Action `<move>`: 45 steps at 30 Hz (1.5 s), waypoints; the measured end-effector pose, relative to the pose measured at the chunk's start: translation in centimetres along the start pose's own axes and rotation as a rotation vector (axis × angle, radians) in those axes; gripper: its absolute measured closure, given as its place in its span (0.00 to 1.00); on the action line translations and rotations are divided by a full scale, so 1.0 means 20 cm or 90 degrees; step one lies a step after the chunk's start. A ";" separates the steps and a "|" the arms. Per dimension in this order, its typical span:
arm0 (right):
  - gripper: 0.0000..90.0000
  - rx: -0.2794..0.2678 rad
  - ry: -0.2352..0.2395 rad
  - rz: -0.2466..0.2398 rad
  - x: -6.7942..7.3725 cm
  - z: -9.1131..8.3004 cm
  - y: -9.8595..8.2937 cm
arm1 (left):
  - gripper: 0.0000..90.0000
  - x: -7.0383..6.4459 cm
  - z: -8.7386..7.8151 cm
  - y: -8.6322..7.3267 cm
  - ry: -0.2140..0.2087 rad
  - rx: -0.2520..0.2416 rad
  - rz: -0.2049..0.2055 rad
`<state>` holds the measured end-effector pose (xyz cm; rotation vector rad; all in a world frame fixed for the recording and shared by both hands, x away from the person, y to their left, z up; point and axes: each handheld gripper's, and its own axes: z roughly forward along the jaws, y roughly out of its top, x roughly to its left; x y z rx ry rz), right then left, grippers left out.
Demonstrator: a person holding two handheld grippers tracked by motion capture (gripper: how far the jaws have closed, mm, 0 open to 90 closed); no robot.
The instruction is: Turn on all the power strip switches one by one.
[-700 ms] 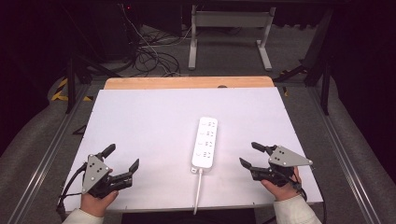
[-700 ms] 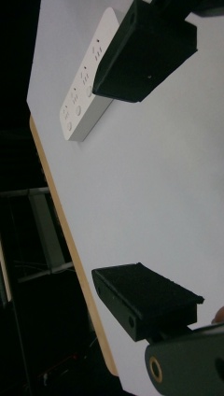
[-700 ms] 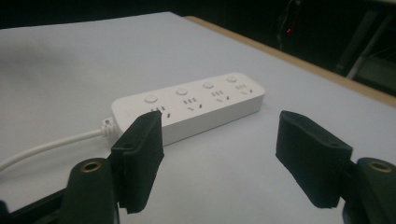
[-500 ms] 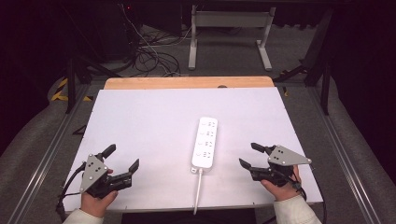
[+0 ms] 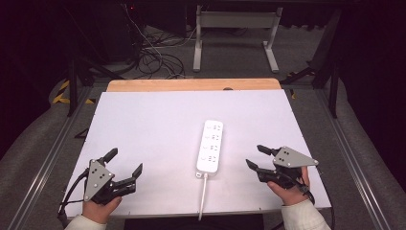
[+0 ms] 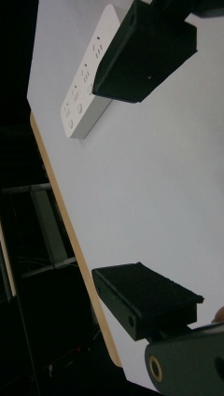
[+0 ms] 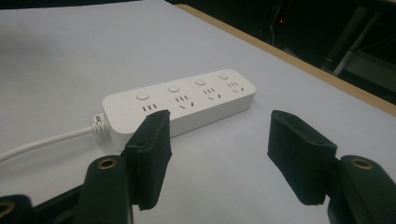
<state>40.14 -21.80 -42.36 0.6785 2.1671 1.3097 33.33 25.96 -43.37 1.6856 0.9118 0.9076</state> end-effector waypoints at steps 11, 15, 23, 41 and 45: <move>0.40 0.002 0.052 0.008 -0.01 0.06 0.09 | 0.14 -0.01 0.00 0.00 0.006 0.003 0.006; 0.35 0.021 0.082 0.008 0.00 0.13 0.15 | 0.14 -0.01 0.00 0.00 0.013 0.000 0.006; 0.37 0.033 0.107 -0.015 0.03 0.23 0.23 | 0.14 0.00 0.00 0.00 0.014 0.001 0.008; 0.47 0.070 0.146 -0.068 0.16 0.41 0.37 | 0.14 0.00 0.00 0.00 0.015 0.004 0.011; 0.48 0.077 0.166 -0.061 0.17 0.44 0.38 | 0.14 0.00 0.00 0.00 0.020 0.003 0.015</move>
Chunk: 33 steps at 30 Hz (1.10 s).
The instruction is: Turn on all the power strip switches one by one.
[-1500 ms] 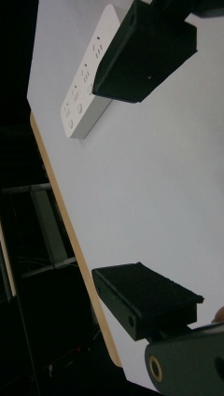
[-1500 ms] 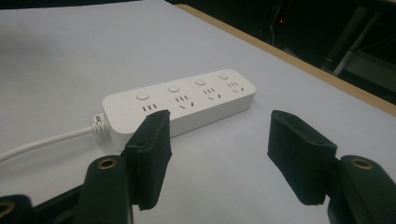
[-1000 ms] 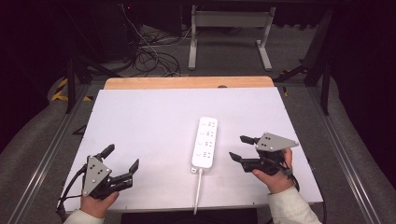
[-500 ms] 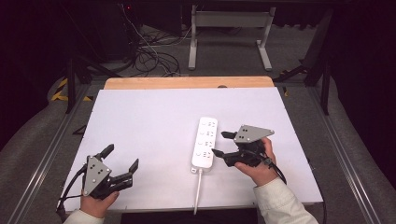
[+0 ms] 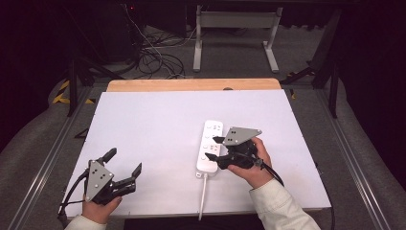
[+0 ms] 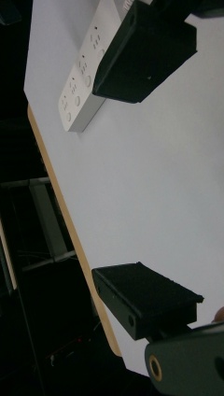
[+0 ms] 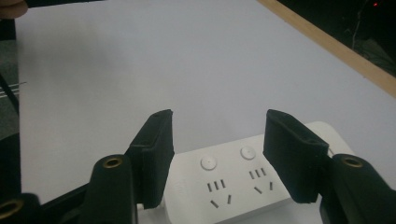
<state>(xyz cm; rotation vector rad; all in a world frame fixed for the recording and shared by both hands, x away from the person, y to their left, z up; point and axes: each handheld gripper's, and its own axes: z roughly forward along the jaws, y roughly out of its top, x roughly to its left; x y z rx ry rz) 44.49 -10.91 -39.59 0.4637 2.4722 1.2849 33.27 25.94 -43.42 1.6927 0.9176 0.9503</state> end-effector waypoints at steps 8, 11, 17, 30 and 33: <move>0.68 0.014 0.058 0.024 -0.01 0.00 0.00 | 0.14 0.00 0.00 0.00 -0.001 0.001 0.001; 0.83 0.032 0.062 0.022 -0.02 0.02 0.00 | 0.14 -0.01 0.00 0.00 -0.001 0.001 0.000; 1.00 0.115 0.067 0.030 -0.06 0.07 0.04 | 0.14 -0.01 0.00 0.00 -0.004 0.002 0.001; 1.00 0.208 0.096 0.046 -0.09 0.24 0.06 | 0.15 0.00 0.00 0.00 -0.005 0.004 0.002; 1.00 0.220 0.095 0.055 -0.10 0.28 0.06 | 0.15 0.00 0.00 0.00 -0.004 0.004 0.003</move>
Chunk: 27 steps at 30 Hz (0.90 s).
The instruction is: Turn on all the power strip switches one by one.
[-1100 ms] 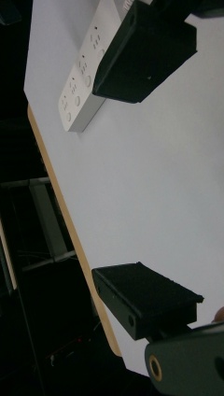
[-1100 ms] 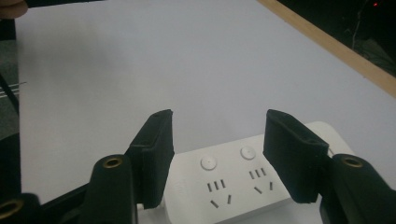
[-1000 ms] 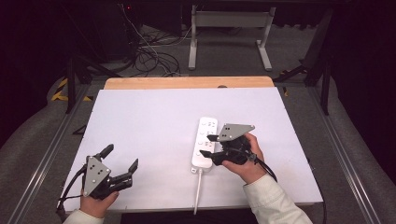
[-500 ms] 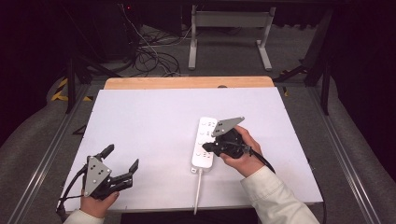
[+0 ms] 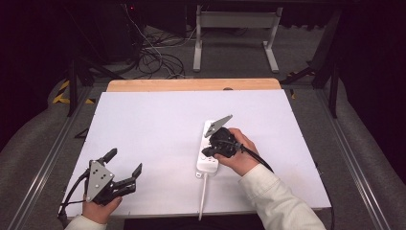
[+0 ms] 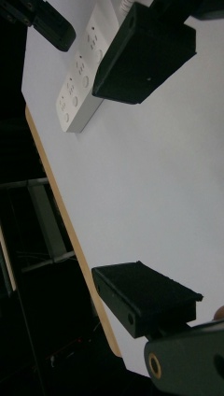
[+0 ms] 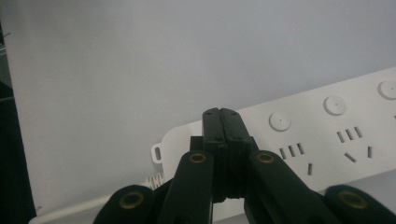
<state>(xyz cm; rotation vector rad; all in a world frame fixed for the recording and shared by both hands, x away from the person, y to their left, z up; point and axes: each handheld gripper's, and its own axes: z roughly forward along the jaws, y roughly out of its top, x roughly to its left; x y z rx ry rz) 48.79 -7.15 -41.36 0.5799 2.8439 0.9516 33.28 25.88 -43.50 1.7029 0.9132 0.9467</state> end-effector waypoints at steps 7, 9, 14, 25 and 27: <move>1.00 0.021 -0.008 0.002 -0.02 0.08 0.01 | 0.15 0.00 0.00 0.00 -0.001 0.002 0.000; 1.00 0.022 -0.009 0.003 -0.02 0.09 0.01 | 0.15 0.00 0.00 0.00 -0.002 0.001 -0.001; 1.00 0.022 -0.015 -0.002 -0.02 0.12 0.00 | 0.15 0.00 0.00 0.00 -0.002 0.001 0.003; 1.00 0.017 -0.012 -0.002 -0.01 0.15 -0.02 | 0.15 0.00 0.00 0.00 -0.004 0.002 -0.002; 1.00 0.015 -0.015 -0.002 0.00 0.15 -0.02 | 0.15 0.00 0.00 0.00 -0.001 0.001 -0.002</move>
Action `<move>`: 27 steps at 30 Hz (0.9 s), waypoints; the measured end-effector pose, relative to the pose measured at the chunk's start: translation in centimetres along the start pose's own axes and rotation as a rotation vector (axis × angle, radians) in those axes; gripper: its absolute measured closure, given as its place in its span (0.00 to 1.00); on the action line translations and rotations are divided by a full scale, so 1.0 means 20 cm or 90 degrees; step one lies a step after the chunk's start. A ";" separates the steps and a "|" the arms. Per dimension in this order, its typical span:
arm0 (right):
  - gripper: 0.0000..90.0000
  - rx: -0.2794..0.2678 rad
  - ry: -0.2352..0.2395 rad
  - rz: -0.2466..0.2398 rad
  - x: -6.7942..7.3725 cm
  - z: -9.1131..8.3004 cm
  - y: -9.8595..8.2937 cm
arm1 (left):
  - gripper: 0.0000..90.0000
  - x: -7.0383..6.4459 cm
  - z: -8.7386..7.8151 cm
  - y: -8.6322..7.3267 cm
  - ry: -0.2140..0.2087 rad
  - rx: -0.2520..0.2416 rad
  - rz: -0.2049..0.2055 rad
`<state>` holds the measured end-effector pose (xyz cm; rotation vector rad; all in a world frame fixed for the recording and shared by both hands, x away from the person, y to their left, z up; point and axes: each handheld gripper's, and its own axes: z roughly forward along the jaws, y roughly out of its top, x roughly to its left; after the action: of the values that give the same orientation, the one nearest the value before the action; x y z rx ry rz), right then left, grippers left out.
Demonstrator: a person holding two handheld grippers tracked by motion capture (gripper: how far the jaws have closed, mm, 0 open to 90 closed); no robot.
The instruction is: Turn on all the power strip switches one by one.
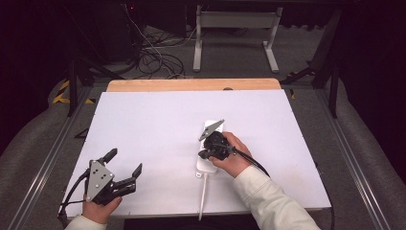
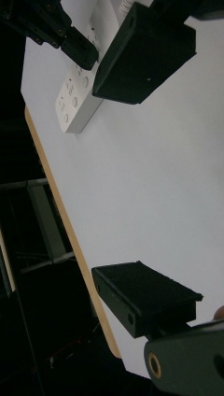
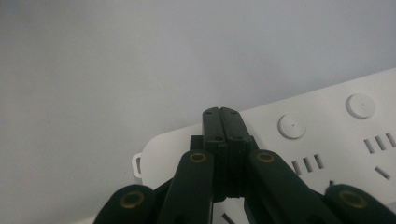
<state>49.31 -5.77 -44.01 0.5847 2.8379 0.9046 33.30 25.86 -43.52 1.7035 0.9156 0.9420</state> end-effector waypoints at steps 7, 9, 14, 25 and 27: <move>1.00 -0.009 0.003 -0.001 0.00 0.00 -0.02 | 0.15 0.00 0.00 0.00 -0.001 0.001 0.001; 1.00 -0.008 0.004 0.002 0.00 0.00 -0.02 | 0.15 0.00 0.00 0.00 0.000 0.000 0.000; 1.00 -0.007 0.003 0.001 0.00 0.01 -0.02 | 0.15 0.00 0.00 0.00 -0.001 0.001 0.000; 1.00 -0.007 0.009 0.015 -0.01 0.01 -0.02 | 0.15 0.00 0.00 0.00 0.000 0.000 0.000; 1.00 -0.008 0.008 0.015 -0.01 0.02 -0.03 | 0.15 0.00 0.00 0.00 0.000 0.001 -0.001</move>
<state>49.38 -6.09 -44.58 0.6156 2.8395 0.9332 33.25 25.80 -43.50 1.7033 0.9175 0.9410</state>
